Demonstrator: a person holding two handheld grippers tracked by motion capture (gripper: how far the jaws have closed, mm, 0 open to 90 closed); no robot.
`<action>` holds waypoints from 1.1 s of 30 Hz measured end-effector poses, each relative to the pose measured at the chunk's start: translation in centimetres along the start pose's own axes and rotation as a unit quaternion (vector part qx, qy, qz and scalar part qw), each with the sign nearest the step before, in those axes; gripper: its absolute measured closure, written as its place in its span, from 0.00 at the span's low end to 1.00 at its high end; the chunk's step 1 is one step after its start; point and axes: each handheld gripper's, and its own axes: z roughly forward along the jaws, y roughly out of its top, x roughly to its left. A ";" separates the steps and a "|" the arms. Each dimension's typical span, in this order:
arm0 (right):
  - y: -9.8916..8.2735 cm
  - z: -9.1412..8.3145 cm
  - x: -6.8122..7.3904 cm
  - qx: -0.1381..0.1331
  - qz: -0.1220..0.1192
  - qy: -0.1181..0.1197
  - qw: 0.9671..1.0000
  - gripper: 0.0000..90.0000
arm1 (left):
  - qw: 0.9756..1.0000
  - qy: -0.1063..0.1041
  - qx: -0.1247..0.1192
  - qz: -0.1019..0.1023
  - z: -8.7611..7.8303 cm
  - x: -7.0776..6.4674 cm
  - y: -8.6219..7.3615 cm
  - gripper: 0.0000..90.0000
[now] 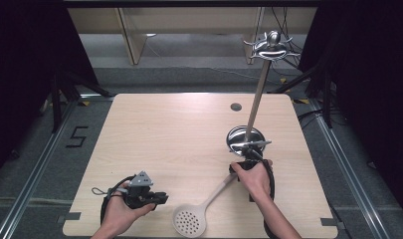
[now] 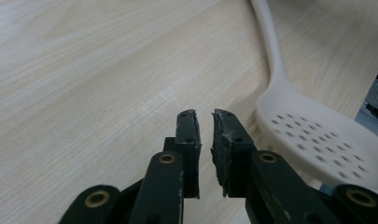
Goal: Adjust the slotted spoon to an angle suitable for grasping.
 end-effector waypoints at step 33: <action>1.5 1.0 1.8 0.093 -0.040 -0.066 0.993 0.68 | 1.000 -0.006 0.006 -0.008 0.2 0.6 -0.3 0.84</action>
